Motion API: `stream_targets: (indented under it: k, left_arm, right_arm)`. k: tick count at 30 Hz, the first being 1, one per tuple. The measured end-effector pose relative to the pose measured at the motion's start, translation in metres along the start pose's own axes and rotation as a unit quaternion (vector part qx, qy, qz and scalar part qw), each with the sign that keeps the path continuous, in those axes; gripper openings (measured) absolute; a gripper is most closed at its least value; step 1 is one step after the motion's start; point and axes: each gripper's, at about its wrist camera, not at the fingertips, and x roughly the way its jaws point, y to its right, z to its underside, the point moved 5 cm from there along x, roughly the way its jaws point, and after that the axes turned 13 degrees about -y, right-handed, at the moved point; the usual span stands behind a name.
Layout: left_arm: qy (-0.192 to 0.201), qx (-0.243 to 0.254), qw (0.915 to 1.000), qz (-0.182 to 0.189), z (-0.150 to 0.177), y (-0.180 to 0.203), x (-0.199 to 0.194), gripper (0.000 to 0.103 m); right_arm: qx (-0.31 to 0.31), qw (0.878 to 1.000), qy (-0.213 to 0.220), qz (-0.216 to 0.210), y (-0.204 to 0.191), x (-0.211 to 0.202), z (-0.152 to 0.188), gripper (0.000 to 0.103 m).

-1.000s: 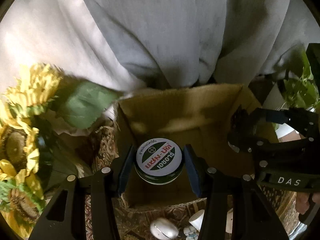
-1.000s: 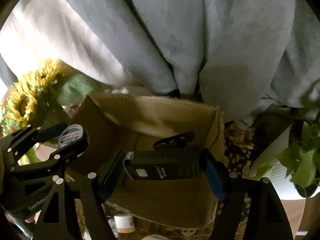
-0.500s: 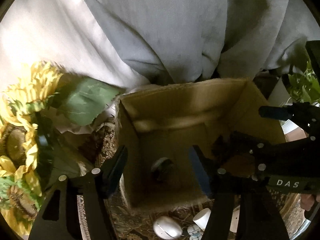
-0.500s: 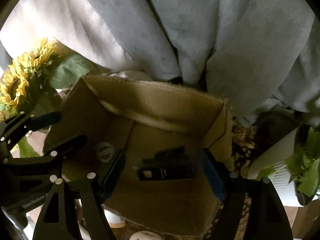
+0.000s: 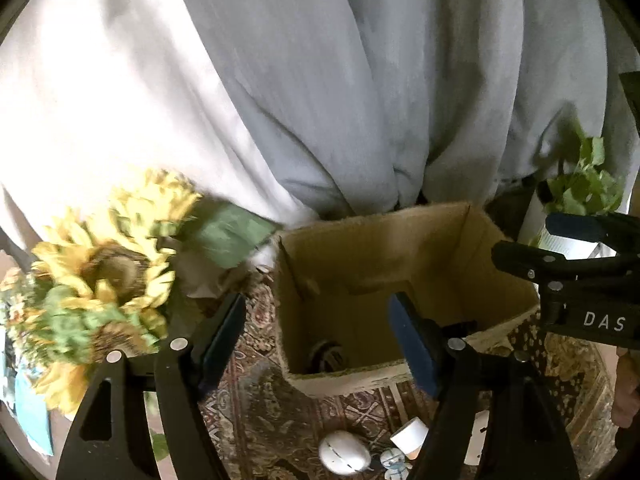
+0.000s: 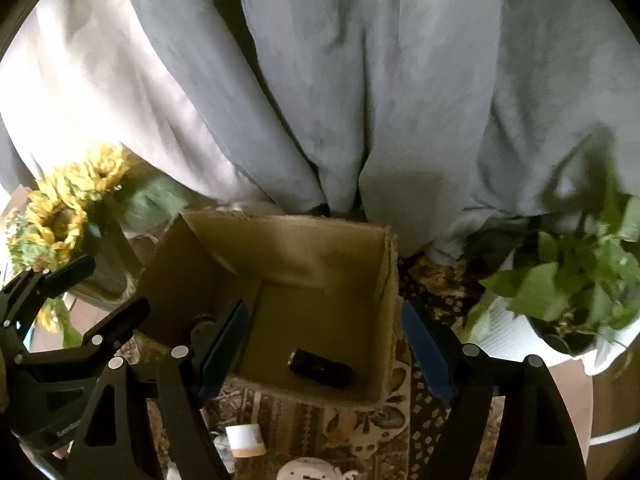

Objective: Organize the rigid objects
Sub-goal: 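Open the left tool to drop the tin into the box while the right tool releases the black object, then withdraw both tools up and out of the cardboard box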

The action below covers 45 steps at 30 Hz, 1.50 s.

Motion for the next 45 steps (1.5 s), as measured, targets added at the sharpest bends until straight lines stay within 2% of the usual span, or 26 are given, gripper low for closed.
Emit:
stream_targets:
  k: [3, 9, 18, 24, 31, 36, 45]
  left_arm:
    - [0.021, -0.007, 0.9997, -0.005, 0.007, -0.002, -0.016, 0.076]
    - [0.056, -0.015, 0.9981, -0.021, 0.025, -0.007, -0.042, 0.077]
    - [0.085, -0.035, 0.9949, -0.041, 0.059, -0.015, -0.066, 0.082]
    - [0.094, -0.034, 0.9941, -0.041, 0.082, -0.011, -0.071, 0.083]
    - [0.089, 0.001, 0.9954, -0.034, 0.101, 0.002, -0.06, 0.083]
    - [0.083, 0.036, 0.9956, -0.024, 0.112, 0.014, -0.05, 0.083]
    - [0.082, 0.127, 0.9884, -0.014, 0.133, 0.038, -0.036, 0.083]
  right_arm:
    - [0.005, 1.0, 0.025, 0.005, -0.002, -0.018, 0.006, 0.08]
    - [0.006, 0.997, 0.079, 0.025, -0.009, -0.055, 0.024, 0.088]
    - [0.002, 0.992, 0.125, 0.036, -0.02, -0.08, 0.052, 0.091]
    - [0.002, 0.993, 0.119, 0.025, -0.026, -0.075, 0.072, 0.091]
    - [0.022, 0.992, 0.117, 0.029, -0.02, -0.069, 0.099, 0.091]
    - [0.04, 0.991, 0.12, 0.048, -0.014, -0.066, 0.122, 0.091]
    - [0.053, 0.994, 0.076, 0.052, -0.008, -0.041, 0.158, 0.091]
